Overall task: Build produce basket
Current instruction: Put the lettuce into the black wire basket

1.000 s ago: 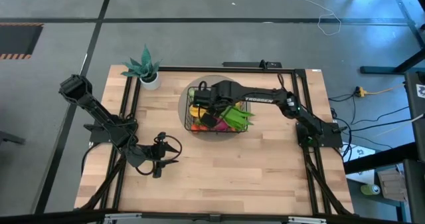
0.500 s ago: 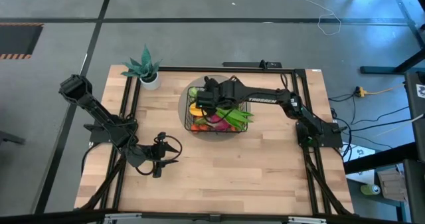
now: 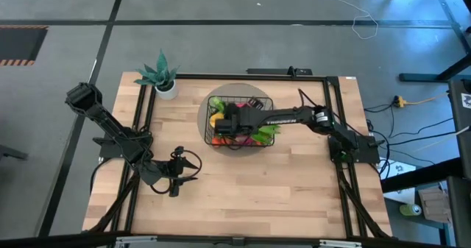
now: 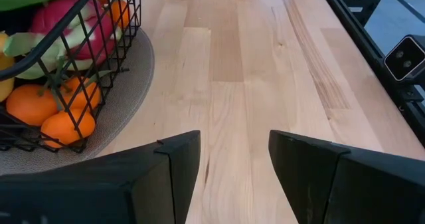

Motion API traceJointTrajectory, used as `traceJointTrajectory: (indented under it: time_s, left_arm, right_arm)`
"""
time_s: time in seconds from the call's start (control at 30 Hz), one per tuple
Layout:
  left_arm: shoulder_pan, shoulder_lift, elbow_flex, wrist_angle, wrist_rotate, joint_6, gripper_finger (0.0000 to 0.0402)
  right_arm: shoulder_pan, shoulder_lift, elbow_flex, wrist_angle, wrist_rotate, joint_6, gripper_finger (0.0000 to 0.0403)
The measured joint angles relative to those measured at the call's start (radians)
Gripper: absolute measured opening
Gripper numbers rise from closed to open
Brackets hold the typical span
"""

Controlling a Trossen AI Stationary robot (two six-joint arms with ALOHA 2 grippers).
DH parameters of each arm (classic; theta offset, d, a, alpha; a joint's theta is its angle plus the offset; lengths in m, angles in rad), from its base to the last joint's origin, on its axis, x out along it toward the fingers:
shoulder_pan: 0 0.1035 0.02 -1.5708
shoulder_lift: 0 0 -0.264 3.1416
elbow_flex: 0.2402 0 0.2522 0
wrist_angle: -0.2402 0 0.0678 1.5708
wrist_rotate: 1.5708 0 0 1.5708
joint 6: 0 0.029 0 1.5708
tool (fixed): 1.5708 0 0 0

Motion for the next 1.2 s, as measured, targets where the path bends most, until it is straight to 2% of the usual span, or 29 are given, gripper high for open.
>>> traceJointTrajectory:
  time_s: [0.2,0.57,0.77,0.9,1.03,1.2]
  left_arm:
    - [0.000,0.000,0.000,0.000,0.000,0.000,0.0169]
    - [0.000,0.000,0.000,0.000,0.000,0.000,0.0169]
    - [0.000,0.000,0.000,0.000,0.000,0.000,0.0169]
    - [0.000,0.000,0.000,0.000,0.000,0.000,0.0169]
    - [0.000,0.000,0.000,0.000,0.000,0.000,0.0169]
    - [0.000,0.000,0.000,-0.001,0.000,0.000,0.0169]
  right_arm:
    - [0.007,-0.005,-0.082,0.059,-0.009,-0.036,0.0126]
    - [0.006,-0.003,-0.083,0.066,-0.030,-0.053,0.0126]
    - [0.007,0.002,0.054,-0.063,-0.070,-0.010,0.0126]
    - [0.022,0.003,0.197,-0.206,-0.068,-0.009,0.0126]
    - [0.042,0.002,0.309,-0.258,-0.055,-0.009,0.0126]
    - [0.063,-0.033,0.288,-0.218,-0.022,0.022,0.0126]
